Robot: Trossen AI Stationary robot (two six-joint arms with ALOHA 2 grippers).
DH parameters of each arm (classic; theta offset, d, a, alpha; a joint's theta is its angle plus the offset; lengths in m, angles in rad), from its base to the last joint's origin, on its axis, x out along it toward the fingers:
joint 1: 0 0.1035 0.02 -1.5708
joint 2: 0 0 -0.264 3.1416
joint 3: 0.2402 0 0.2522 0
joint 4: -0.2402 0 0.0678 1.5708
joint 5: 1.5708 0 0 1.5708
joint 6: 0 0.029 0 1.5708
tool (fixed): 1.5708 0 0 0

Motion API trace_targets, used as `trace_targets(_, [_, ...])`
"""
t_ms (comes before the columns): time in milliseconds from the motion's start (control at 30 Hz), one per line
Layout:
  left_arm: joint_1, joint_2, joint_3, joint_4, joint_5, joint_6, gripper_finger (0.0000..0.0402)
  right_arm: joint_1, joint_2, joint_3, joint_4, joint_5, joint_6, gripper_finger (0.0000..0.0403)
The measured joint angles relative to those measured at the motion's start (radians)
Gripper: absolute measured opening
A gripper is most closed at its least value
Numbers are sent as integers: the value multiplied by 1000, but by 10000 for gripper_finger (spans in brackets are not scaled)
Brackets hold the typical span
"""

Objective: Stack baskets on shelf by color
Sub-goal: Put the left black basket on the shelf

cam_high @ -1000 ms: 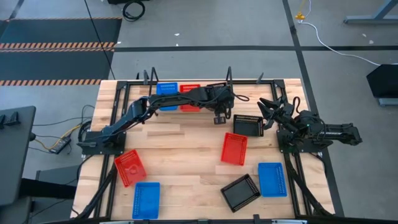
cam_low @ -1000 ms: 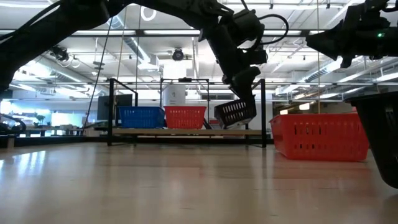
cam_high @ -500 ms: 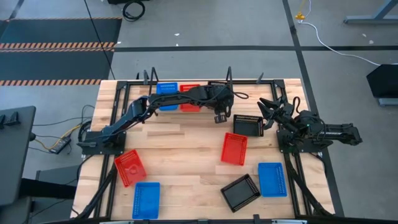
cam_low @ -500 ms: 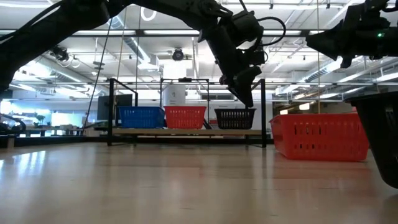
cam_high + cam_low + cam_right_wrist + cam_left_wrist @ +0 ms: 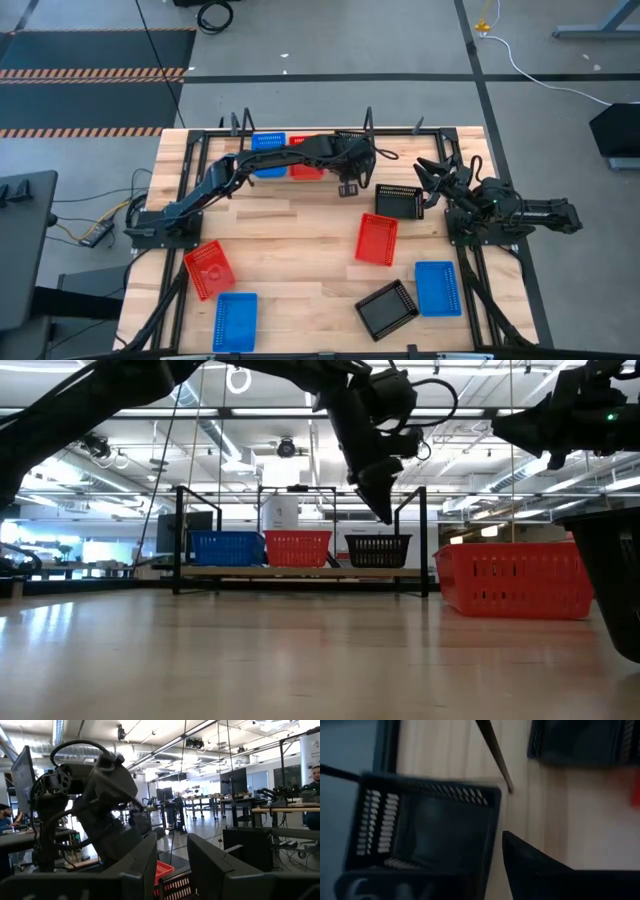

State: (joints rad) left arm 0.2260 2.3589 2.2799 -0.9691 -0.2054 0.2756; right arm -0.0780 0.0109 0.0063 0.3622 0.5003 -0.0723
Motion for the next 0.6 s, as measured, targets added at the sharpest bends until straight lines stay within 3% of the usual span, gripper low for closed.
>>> trace_targets(200, [14,0,12,-127,31,-2,105,0,0,0,-3,0,-1,114])
trace_targets(600, [15,11,-15,-96,18,-7,151,0,0,0,-2,-1,9,114])
